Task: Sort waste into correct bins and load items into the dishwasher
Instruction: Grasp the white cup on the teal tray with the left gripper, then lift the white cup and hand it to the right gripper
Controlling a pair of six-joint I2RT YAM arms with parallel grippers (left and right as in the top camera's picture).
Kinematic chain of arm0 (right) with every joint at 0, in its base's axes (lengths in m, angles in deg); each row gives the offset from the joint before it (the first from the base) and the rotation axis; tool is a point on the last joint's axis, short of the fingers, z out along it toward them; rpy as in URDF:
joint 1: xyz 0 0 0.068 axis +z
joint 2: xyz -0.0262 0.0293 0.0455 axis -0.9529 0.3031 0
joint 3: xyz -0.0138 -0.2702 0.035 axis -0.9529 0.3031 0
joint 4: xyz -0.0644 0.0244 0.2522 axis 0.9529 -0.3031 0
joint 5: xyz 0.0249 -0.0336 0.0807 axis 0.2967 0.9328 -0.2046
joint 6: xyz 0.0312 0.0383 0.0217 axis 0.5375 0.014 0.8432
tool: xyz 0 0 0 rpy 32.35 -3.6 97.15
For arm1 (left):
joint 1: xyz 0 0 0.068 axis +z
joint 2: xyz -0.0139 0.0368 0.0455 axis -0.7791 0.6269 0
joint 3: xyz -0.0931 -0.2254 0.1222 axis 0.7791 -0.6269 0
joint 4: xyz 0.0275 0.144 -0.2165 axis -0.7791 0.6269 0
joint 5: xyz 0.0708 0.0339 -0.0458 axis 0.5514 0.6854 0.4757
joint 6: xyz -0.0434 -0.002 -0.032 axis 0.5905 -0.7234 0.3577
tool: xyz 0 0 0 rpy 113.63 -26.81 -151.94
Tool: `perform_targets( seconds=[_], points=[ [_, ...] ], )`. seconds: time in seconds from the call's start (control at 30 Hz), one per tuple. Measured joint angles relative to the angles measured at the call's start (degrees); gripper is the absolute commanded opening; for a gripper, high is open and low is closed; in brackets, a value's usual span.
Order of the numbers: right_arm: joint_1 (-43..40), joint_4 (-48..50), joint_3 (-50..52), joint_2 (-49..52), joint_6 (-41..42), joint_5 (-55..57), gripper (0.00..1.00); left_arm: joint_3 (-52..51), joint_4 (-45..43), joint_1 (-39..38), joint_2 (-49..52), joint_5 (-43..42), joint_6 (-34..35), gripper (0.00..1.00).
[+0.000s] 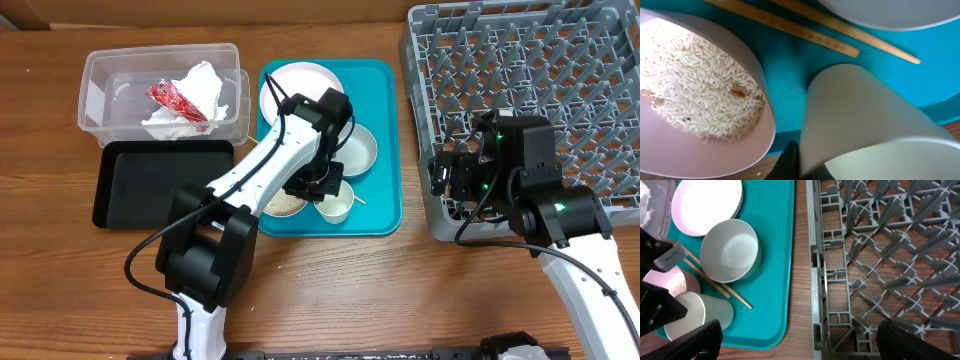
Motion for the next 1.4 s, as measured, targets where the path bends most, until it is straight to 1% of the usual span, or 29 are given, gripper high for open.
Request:
perform_targets(
  seconds=[0.13,0.23,0.37,0.5,0.6,0.77,0.93,1.03,1.17,1.27,1.4],
  points=[
    [0.0,0.5,0.0,0.0,0.2,-2.4,1.00,1.7,2.7,0.9,0.0,-5.9,-2.6,0.04],
    [0.0,2.4,0.0,0.0,0.3,-6.6,1.00,5.8,6.1,3.3,0.0,-14.5,-7.6,0.04],
    [0.0,8.2,0.0,1.0,0.4,-18.4,1.00,10.2,9.4,8.7,0.0,-27.5,-15.5,0.04],
    [0.1,13.7,-0.1,3.7,0.5,-29.8,0.99,10.7,11.9,15.0,0.0,-40.1,-22.9,0.04],
    [0.4,17.9,-0.1,6.4,0.5,-36.9,0.96,10.7,12.5,19.0,0.0,-47.6,-26.5,0.04],
    [1.3,25.0,-0.1,10.6,1.4,-46.4,0.95,10.7,12.8,24.0,0.0,-57.6,-29.9,0.04],
    [4.0,33.9,-0.1,12.8,3.0,-52.4,0.95,10.7,15.0,24.9,0.0,-64.8,-32.3,0.04],
    [5.7,38.6,-0.1,13.7,3.9,-53.6,0.95,10.7,18.8,24.9,0.0,-67.6,-34.5,0.04],
    [5.8,41.6,-0.1,14.1,4.6,-54.5,0.95,10.7,24.4,25.3,0.0,-69.7,-38.7,0.04],
    [5.8,42.9,-0.1,14.1,4.8,-55.0,0.95,10.7,25.0,25.6,0.0,-70.7,-40.6,0.04],
    [5.8,43.7,-0.1,14.1,4.9,-54.9,0.95,10.7,25.0,25.6,0.0,-71.8,-41.2,0.04]
  ],
)
